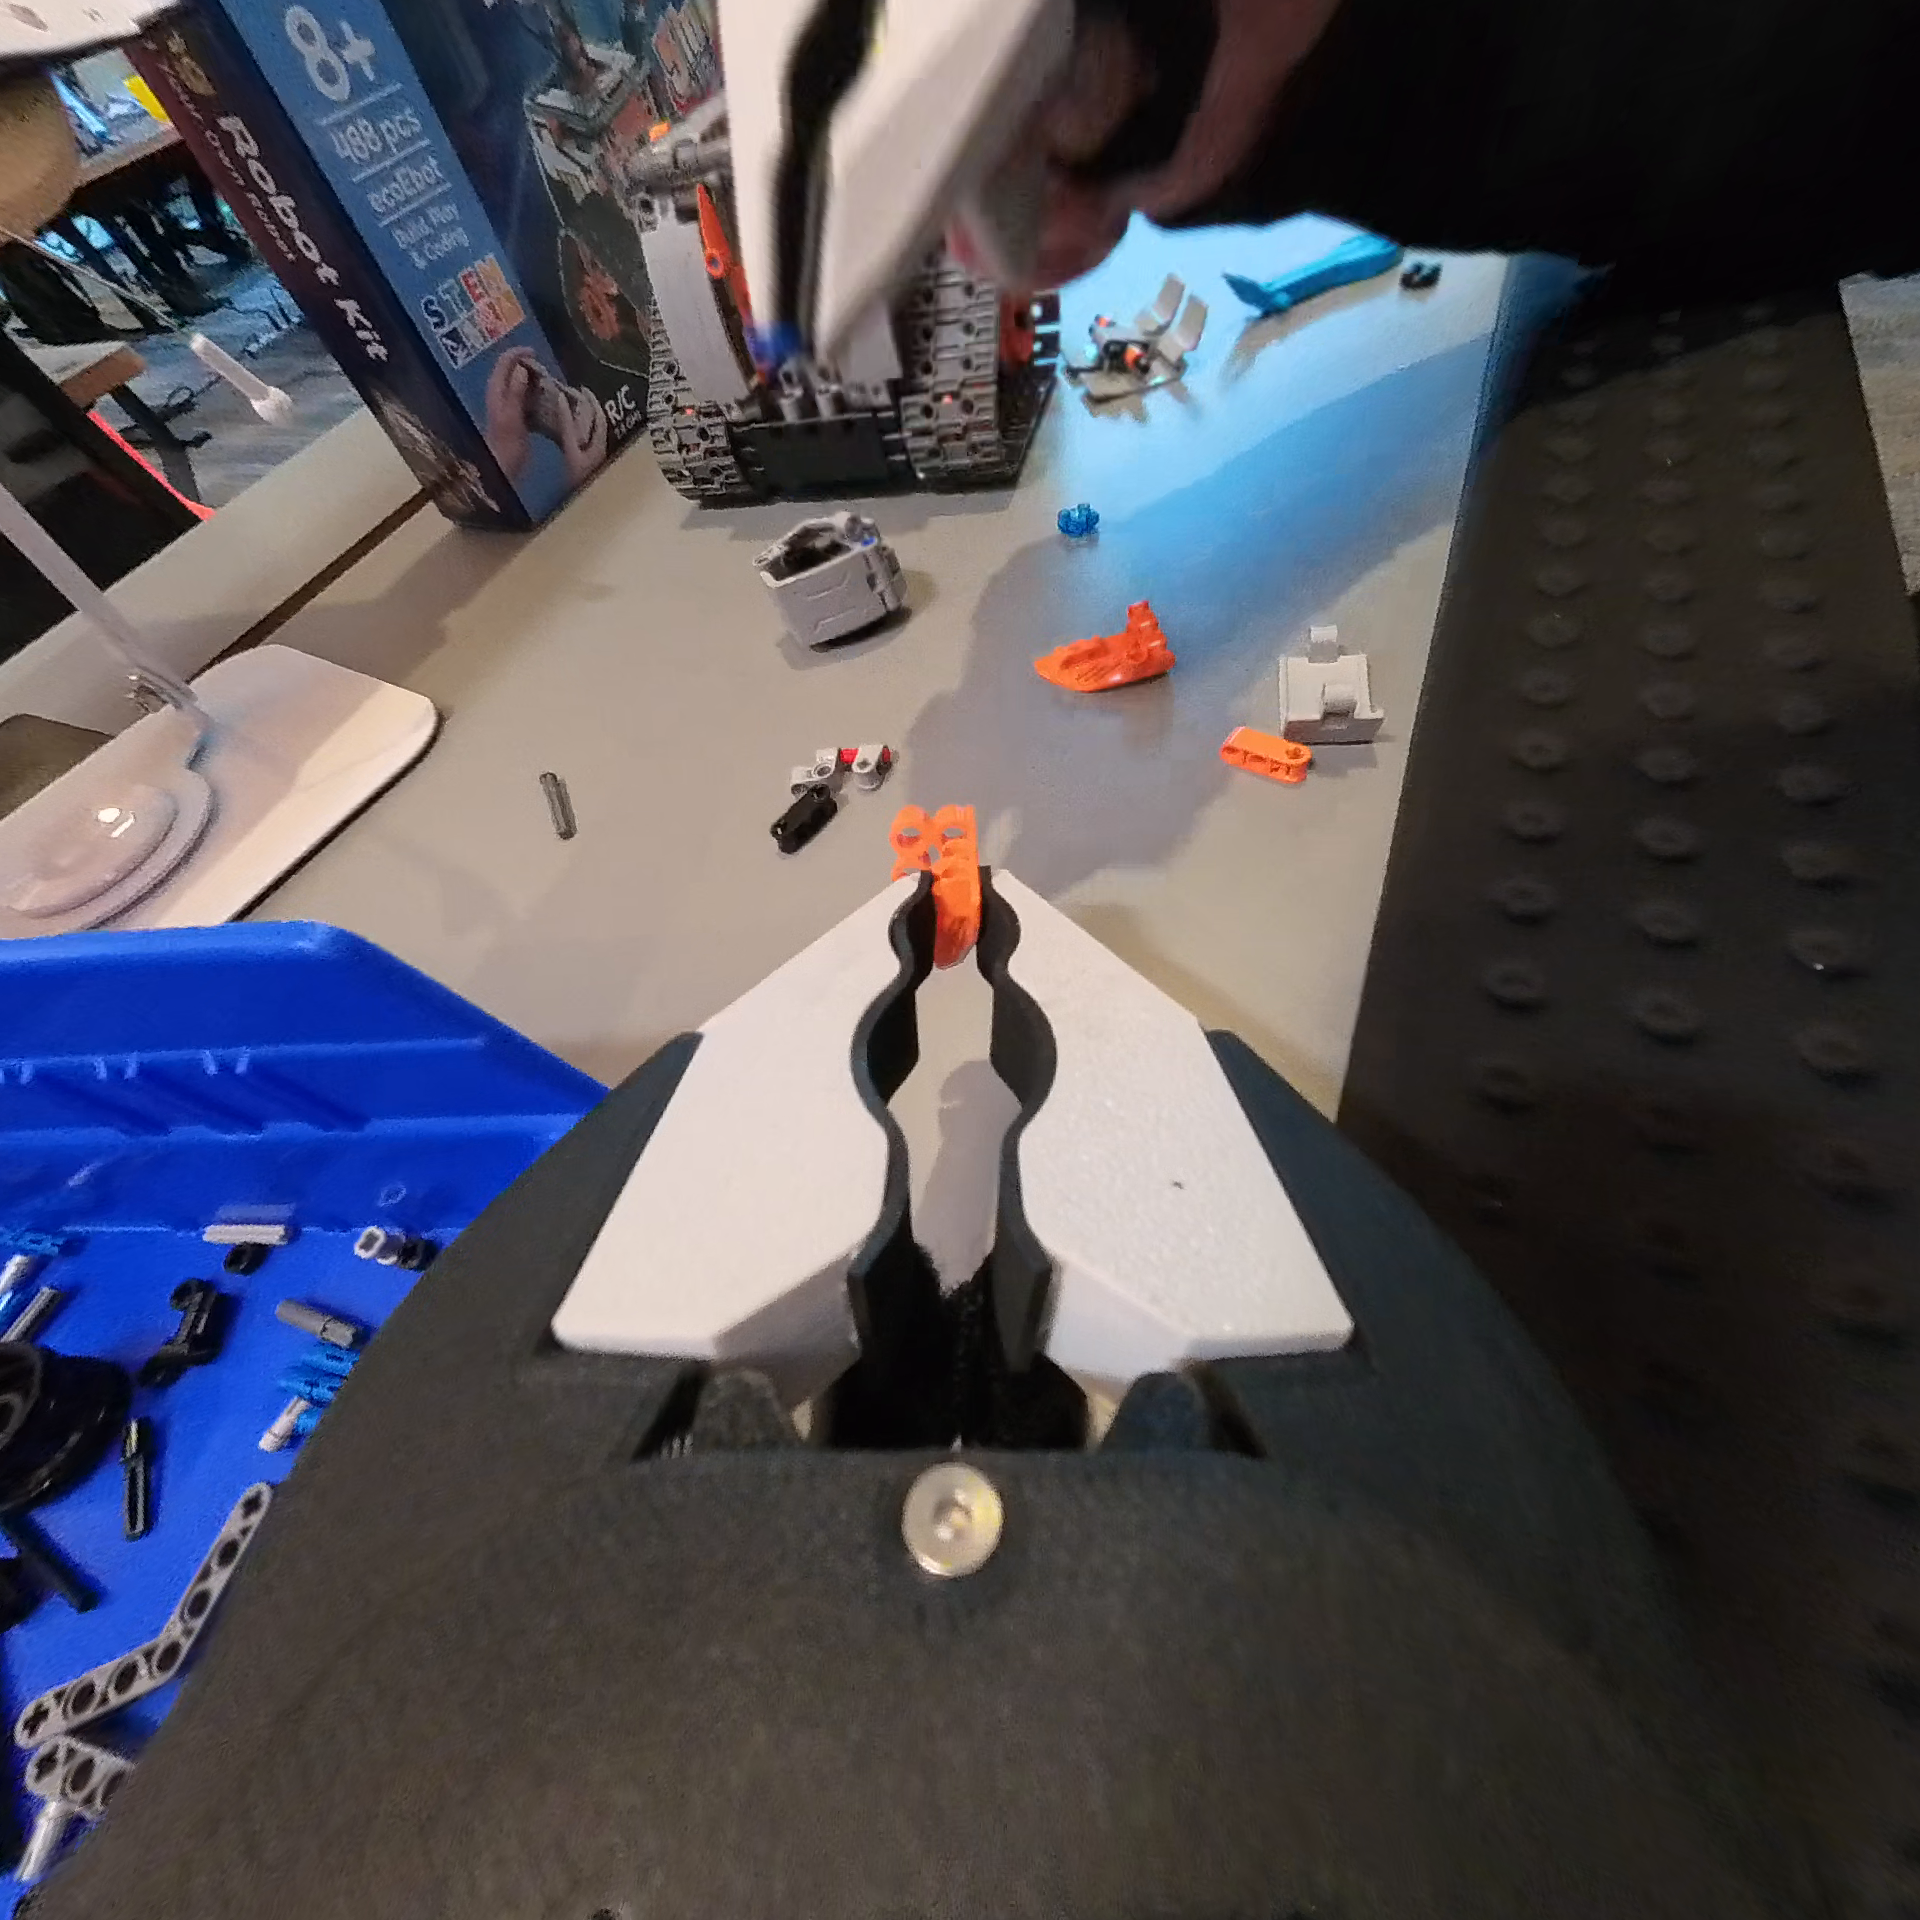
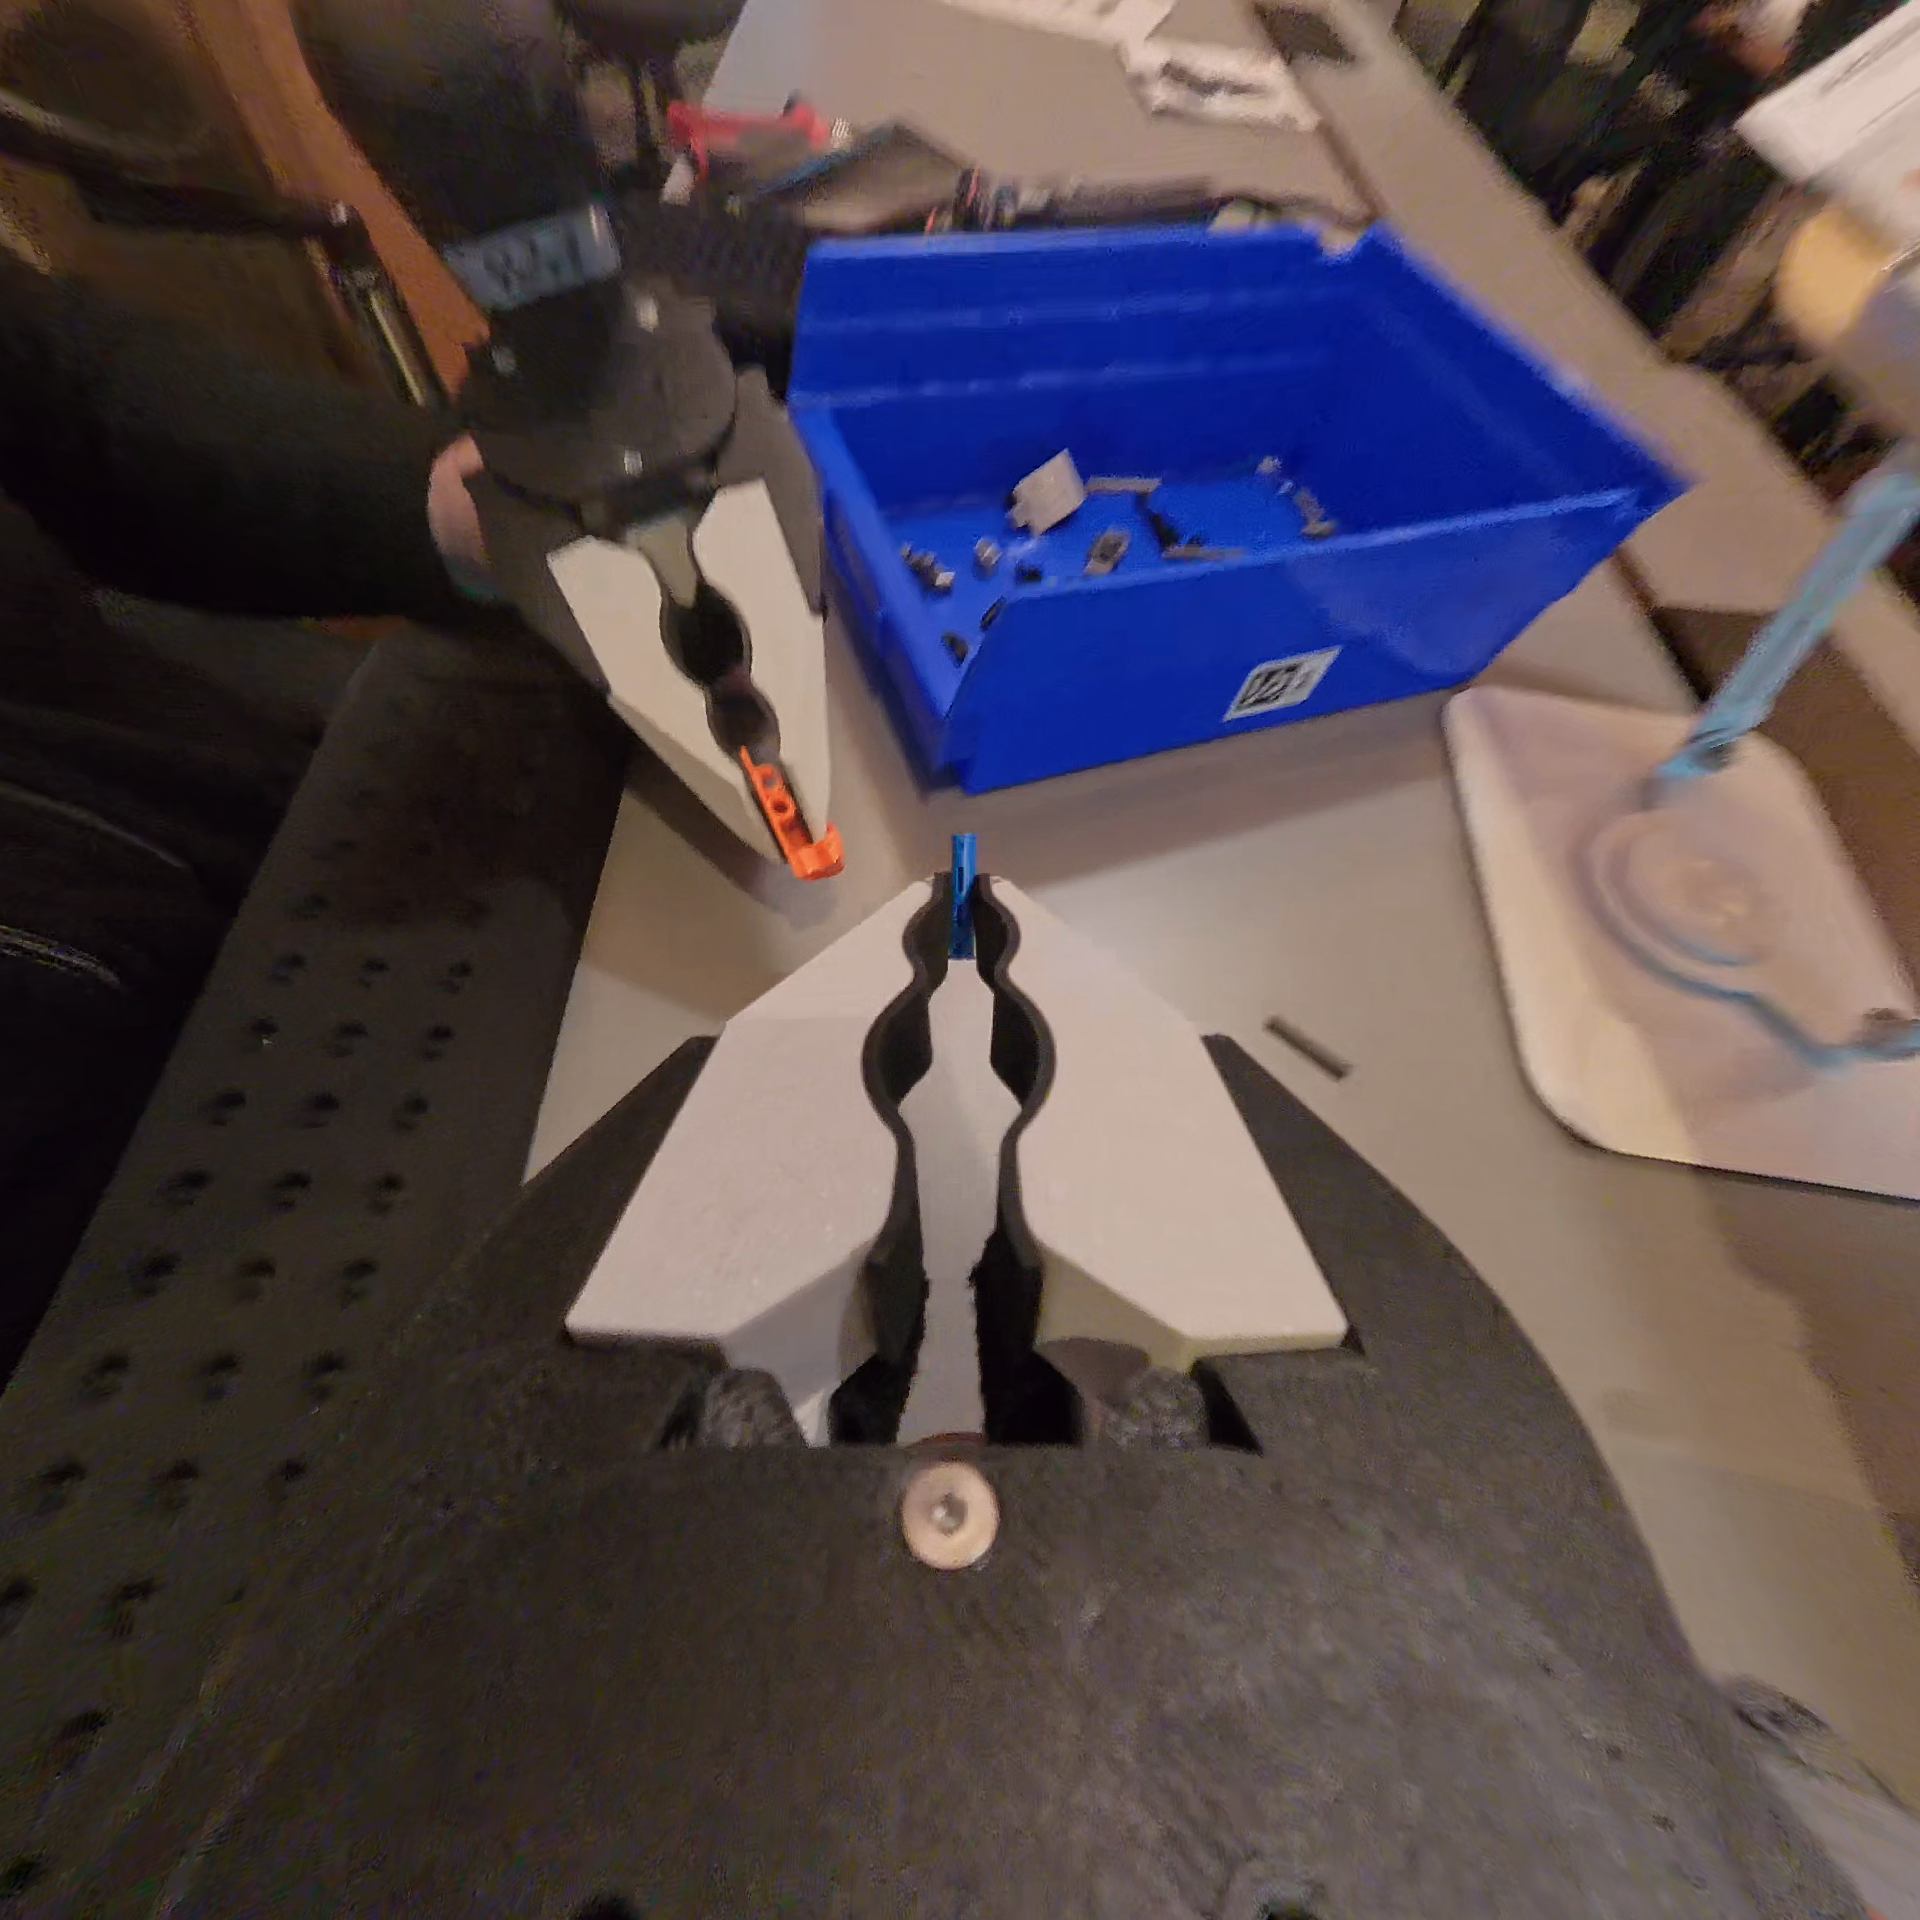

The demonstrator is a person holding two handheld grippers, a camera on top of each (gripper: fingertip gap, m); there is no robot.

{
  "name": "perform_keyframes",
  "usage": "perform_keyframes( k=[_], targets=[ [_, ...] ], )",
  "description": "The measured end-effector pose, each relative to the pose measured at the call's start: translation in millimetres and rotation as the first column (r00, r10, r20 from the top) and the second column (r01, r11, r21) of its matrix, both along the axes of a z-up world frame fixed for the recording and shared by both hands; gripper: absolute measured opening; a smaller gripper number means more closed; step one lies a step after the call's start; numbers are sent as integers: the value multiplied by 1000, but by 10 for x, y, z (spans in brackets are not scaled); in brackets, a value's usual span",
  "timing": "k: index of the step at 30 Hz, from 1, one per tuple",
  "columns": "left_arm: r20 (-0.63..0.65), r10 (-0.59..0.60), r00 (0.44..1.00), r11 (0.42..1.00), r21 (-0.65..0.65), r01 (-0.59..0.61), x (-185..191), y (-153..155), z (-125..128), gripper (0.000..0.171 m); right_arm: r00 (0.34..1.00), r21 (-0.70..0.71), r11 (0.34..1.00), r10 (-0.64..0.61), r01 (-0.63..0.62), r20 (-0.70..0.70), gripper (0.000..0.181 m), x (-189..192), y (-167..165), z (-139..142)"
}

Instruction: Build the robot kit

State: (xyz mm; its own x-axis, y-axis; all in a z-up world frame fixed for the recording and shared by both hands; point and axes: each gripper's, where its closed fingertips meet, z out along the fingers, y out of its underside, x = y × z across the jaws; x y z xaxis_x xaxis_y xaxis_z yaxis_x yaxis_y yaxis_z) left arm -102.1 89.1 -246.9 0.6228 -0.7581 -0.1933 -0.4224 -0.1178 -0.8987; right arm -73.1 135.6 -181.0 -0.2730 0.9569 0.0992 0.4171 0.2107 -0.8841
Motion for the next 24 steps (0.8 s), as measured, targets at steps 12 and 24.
perform_keyframes(
  k=[12, 24],
  targets=[
    [-18, -8, 1000, 1000, 5, 8, 42, 10, -7, 4, 992, 19, 996, -90, 92, -89, 1, 311, 268, 406],
    [-7, -7, 1000, 1000, 7, 7, 27, 12, -3, 4, 996, 25, 996, -82, 83, -42, 1, 263, 259, 219]
  ],
)
